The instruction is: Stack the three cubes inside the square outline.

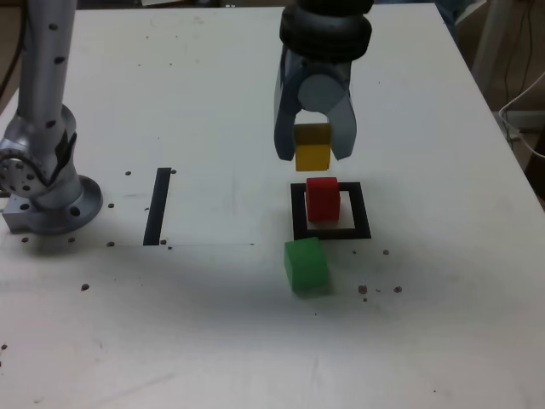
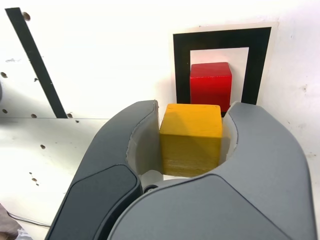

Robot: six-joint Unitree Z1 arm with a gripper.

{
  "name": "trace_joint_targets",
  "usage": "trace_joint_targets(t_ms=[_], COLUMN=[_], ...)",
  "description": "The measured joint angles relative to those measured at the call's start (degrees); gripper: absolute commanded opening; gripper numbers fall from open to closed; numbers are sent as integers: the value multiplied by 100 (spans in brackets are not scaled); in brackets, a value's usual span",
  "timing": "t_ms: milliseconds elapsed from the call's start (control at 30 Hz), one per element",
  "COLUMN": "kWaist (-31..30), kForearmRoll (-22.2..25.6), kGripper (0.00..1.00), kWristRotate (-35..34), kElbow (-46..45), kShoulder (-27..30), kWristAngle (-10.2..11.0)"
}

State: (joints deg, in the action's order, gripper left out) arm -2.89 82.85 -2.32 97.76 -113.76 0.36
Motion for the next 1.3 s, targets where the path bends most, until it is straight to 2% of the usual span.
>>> trace_joint_targets(t_ms=[633,1067,1300], kWaist=[16,126,126], kForearmRoll=[-754,-658,-603], kGripper=[12,18,31], kWristRotate=[45,152,153], kElbow=[-449,-447,-459], kShoulder=[-268,-270,-270], kWristAngle=[-52,-102,-133])
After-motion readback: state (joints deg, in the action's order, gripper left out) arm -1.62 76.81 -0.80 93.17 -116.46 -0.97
